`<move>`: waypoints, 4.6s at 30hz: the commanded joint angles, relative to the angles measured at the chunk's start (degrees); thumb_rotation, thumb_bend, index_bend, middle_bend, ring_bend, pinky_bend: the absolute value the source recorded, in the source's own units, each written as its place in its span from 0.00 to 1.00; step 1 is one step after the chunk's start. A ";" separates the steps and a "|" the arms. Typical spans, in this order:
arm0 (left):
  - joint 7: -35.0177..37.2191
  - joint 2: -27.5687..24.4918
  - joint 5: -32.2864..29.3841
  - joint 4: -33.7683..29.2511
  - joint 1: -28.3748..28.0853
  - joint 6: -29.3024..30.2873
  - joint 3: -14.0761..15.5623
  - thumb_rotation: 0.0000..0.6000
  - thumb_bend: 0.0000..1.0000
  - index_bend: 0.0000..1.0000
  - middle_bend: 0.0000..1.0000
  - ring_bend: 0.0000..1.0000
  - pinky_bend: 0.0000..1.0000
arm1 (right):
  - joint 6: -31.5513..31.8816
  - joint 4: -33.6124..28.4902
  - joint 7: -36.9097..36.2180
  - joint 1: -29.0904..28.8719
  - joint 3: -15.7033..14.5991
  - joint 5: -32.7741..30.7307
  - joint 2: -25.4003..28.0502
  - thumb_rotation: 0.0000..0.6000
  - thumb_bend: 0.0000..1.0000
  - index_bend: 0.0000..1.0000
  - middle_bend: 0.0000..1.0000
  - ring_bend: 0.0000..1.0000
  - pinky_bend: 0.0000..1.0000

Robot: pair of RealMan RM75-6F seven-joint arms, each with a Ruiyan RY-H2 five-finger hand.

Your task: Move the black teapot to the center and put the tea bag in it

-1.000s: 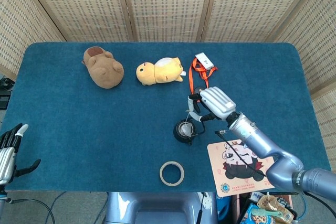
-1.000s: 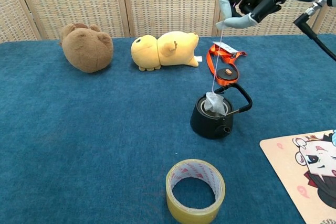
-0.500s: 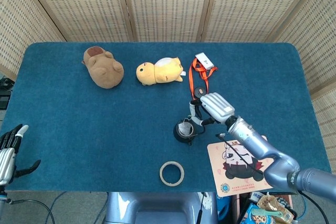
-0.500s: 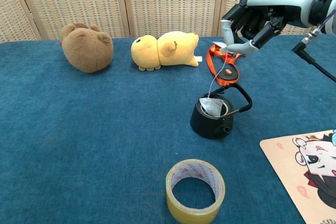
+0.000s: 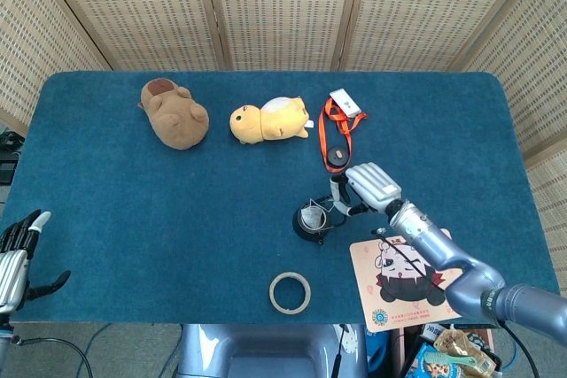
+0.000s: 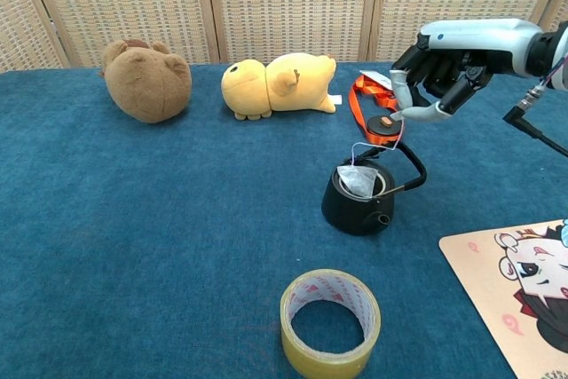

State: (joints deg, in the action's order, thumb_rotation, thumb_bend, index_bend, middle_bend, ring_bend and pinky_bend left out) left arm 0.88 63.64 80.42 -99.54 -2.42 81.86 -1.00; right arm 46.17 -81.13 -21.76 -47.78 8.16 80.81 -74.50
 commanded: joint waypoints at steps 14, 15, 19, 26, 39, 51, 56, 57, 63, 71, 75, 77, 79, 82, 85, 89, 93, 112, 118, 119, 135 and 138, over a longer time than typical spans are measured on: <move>-0.21 -0.15 -0.44 -0.18 0.47 0.15 0.15 1.00 0.26 0.00 0.00 0.00 0.00 | -3.90 4.43 -0.36 -2.31 2.81 -4.39 -2.01 1.00 0.72 0.63 0.77 0.88 0.97; -0.18 -0.13 -0.42 -0.17 0.46 0.11 0.16 1.00 0.26 0.00 0.00 0.00 0.00 | -4.12 4.59 -0.11 -2.41 2.88 -4.65 -2.09 1.00 0.72 0.62 0.77 0.88 0.97; -0.15 -0.07 -0.31 -0.13 0.42 0.03 0.17 1.00 0.26 0.00 0.00 0.00 0.00 | -5.54 4.91 0.44 -2.93 3.32 -6.05 -2.07 1.00 0.72 0.59 0.77 0.88 0.97; 0.11 0.08 -0.51 0.18 0.44 -0.10 0.09 1.00 0.26 0.00 0.00 0.00 0.00 | -7.62 5.40 3.66 -3.86 3.92 -8.97 -1.92 1.00 0.64 0.37 0.76 0.88 0.97; 0.78 0.37 -0.60 0.77 0.60 -0.08 0.04 1.00 0.26 0.00 0.00 0.00 0.00 | -7.85 5.46 8.11 -4.24 4.84 -12.49 -2.04 1.00 0.48 0.01 0.74 0.88 0.97; 1.21 0.57 -0.47 1.12 0.68 -0.03 0.01 1.00 0.26 0.00 0.00 0.00 0.00 | -7.49 4.33 9.89 -3.79 5.24 -14.02 -1.56 1.00 0.20 0.00 0.75 0.88 0.97; 1.18 0.47 -0.48 1.09 0.68 -0.04 -0.03 1.00 0.26 0.00 0.00 0.00 0.00 | -6.69 0.83 7.89 -2.75 5.02 -11.21 0.52 1.00 0.22 0.09 0.76 0.88 0.97; 1.17 0.44 -0.46 1.09 0.69 0.00 -0.05 1.00 0.26 0.00 0.00 0.00 0.00 | -6.69 0.15 7.35 -2.55 4.89 -10.56 1.03 1.00 0.27 0.11 0.77 0.88 0.98; 0.77 0.34 -0.32 0.71 0.50 0.03 -0.23 1.00 0.26 0.00 0.00 0.00 0.00 | -8.16 -3.27 4.82 -2.24 3.51 -6.50 4.10 1.00 0.57 0.17 0.86 0.94 1.00; -0.58 -0.29 0.16 -0.55 0.05 0.31 -0.64 1.00 0.26 0.00 0.00 0.00 0.00 | -12.52 -8.09 2.10 -3.35 1.28 -2.11 7.58 0.89 0.83 0.19 0.99 1.00 1.00; -1.26 -0.68 -0.07 -1.09 -0.21 0.26 -0.95 1.00 0.26 0.00 0.00 0.00 0.00 | -14.76 -9.89 1.25 -4.20 0.08 -0.25 8.62 0.63 0.90 0.19 1.00 1.00 1.00; -1.54 -0.83 -0.17 -1.33 -0.28 0.37 -1.12 1.00 0.26 0.00 0.00 0.00 0.00 | -15.48 -10.40 1.01 -4.54 -0.42 0.45 8.73 0.60 0.92 0.19 1.00 1.00 1.00; -1.81 -1.00 -0.27 -1.51 -0.39 0.39 -1.28 1.00 0.26 0.00 0.00 0.00 0.00 | -16.21 -11.03 0.82 -4.93 -0.89 1.10 8.80 0.59 0.92 0.19 1.00 1.00 1.00; -2.26 -1.23 -0.31 -1.92 -0.63 0.28 -1.44 1.00 0.26 0.00 0.00 0.00 0.00 | -17.35 -11.76 0.80 -5.75 -1.47 1.96 8.59 0.58 0.93 0.19 1.00 1.00 1.00; -2.50 -1.35 -0.24 -2.14 -0.65 0.30 -1.37 1.00 0.26 0.00 0.00 0.00 0.00 | -17.83 -11.96 0.82 -6.22 -1.72 2.10 8.44 0.58 0.94 0.19 1.00 1.00 1.00; -2.63 -1.41 -0.34 -2.26 -0.68 0.15 -1.25 1.00 0.26 0.00 0.00 0.00 0.00 | -17.07 -11.08 1.84 -6.19 -1.93 1.64 7.40 0.58 0.94 0.19 1.00 1.00 1.00; -2.55 -1.35 -0.43 -2.16 -0.67 0.03 -1.13 1.00 0.26 0.00 0.00 0.00 0.00 | -17.65 -10.66 2.49 -6.37 -2.39 0.78 6.85 0.58 0.94 0.19 1.00 1.00 1.00; -1.90 -1.13 -0.78 -1.42 -0.48 -0.14 -0.81 1.00 0.26 0.00 0.00 0.00 0.00 | -21.22 -7.99 5.68 -7.95 -4.04 -2.54 3.92 0.58 0.94 0.19 1.00 1.00 1.00; -1.66 -0.87 -1.21 -0.98 -0.61 -0.53 -0.89 1.00 0.26 0.00 0.00 0.00 0.00 | -22.04 -6.24 7.87 -8.42 -4.65 -3.76 2.76 0.58 0.94 0.19 1.00 1.00 1.00; -1.63 -0.84 -1.19 -0.97 -0.61 -0.56 -0.86 1.00 0.26 0.00 0.00 0.00 0.00 | -22.26 -6.03 8.23 -8.53 -4.74 -4.11 2.61 0.57 0.94 0.19 1.00 1.00 1.00; -1.17 -0.52 -1.09 -0.46 -0.71 -0.86 -0.73 1.00 0.26 0.00 0.00 0.00 0.00 | -22.50 -5.57 13.54 -8.93 -6.06 -6.86 1.35 0.58 0.94 0.19 1.00 1.00 1.00; -1.02 -0.51 -1.14 -0.36 -0.68 -0.82 -0.75 1.00 0.26 0.00 0.00 0.00 0.00 | -22.19 -5.66 14.77 -8.95 -6.31 -7.30 1.19 0.58 0.94 0.19 1.00 1.00 1.00</move>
State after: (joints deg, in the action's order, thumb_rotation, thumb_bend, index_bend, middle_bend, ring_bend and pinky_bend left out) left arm -0.15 63.13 79.29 -99.92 -3.11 81.04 -1.75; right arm 23.81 -86.76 -7.38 -56.71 1.99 73.71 -73.21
